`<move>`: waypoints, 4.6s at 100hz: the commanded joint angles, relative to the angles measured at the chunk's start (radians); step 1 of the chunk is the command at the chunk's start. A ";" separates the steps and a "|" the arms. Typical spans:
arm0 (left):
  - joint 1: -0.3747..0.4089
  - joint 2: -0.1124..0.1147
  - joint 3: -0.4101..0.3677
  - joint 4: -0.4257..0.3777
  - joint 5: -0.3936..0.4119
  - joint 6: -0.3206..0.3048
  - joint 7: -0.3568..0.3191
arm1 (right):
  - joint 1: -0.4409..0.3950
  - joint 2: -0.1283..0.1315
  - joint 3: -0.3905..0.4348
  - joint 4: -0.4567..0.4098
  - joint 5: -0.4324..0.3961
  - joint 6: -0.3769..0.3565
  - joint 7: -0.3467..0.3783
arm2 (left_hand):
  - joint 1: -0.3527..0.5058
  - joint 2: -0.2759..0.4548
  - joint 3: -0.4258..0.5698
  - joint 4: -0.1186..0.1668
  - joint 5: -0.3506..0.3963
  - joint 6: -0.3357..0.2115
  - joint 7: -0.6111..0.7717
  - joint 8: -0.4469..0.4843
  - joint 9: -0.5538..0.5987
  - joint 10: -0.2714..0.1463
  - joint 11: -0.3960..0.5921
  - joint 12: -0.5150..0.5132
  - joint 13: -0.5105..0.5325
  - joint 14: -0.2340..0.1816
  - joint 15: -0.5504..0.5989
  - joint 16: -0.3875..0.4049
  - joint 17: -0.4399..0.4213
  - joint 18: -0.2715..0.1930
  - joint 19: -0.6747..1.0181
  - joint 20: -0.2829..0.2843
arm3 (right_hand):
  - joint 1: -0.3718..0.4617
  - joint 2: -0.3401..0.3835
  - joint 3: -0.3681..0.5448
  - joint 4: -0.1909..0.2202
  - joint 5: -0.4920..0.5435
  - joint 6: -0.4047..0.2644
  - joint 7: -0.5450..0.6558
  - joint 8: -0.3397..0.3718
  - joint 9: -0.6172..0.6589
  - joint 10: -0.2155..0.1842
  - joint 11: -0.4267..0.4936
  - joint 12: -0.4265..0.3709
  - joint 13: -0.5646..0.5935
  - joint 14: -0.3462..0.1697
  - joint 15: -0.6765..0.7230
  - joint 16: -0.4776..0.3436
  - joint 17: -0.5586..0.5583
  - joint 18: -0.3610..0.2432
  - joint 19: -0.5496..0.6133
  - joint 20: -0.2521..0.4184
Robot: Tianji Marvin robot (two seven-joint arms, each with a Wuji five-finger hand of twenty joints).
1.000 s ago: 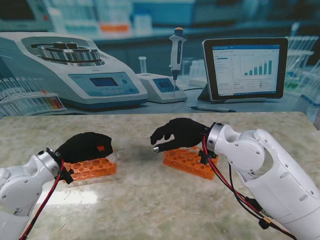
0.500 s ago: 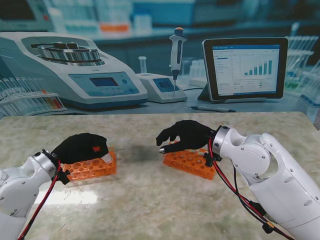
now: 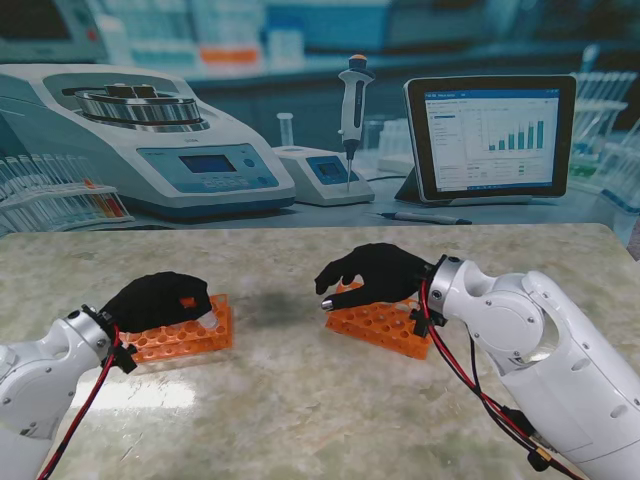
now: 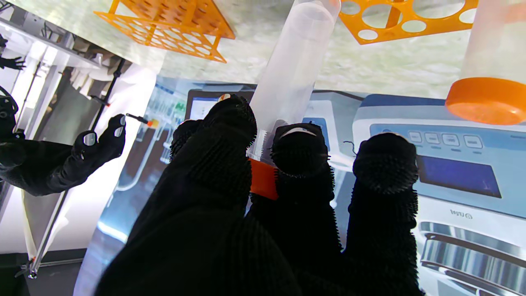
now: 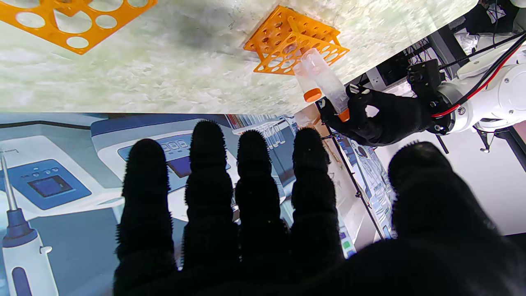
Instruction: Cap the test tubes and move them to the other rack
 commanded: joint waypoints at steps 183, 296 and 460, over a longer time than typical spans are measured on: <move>-0.087 -0.009 0.091 0.152 0.035 0.071 0.055 | -0.043 0.005 0.029 -0.015 -0.014 -0.009 0.005 | 0.150 0.227 0.357 0.046 0.101 0.071 0.233 0.059 0.175 -0.077 0.467 0.063 -0.032 -0.025 0.027 0.018 -0.025 0.042 0.016 0.049 | 0.008 0.043 -0.023 0.023 0.006 -0.003 0.005 0.007 -0.007 -0.016 0.001 0.007 -0.023 -0.005 -0.028 -0.012 -0.015 0.031 0.011 0.000; -0.094 -0.012 0.089 0.200 0.073 0.038 0.110 | -0.053 0.006 0.038 -0.017 -0.012 -0.018 0.006 | 0.150 0.228 0.356 0.044 0.100 0.074 0.233 0.055 0.171 -0.075 0.465 0.060 -0.042 -0.016 0.018 0.020 -0.041 0.049 0.009 0.052 | 0.007 0.047 -0.025 0.023 0.006 -0.003 0.005 0.007 -0.008 -0.016 0.001 0.007 -0.027 -0.005 -0.030 -0.013 -0.015 0.031 0.011 0.002; -0.129 -0.019 0.111 0.252 0.167 -0.031 0.234 | -0.071 0.008 0.047 -0.029 -0.011 -0.028 0.009 | 0.150 0.234 0.351 0.037 0.099 0.081 0.228 0.048 0.157 -0.074 0.455 0.060 -0.063 0.001 -0.002 0.030 -0.081 0.059 -0.020 0.059 | 0.007 0.055 -0.031 0.024 0.008 -0.002 0.004 0.008 -0.008 -0.016 0.001 0.008 -0.033 -0.004 -0.032 -0.014 -0.018 0.030 0.010 0.004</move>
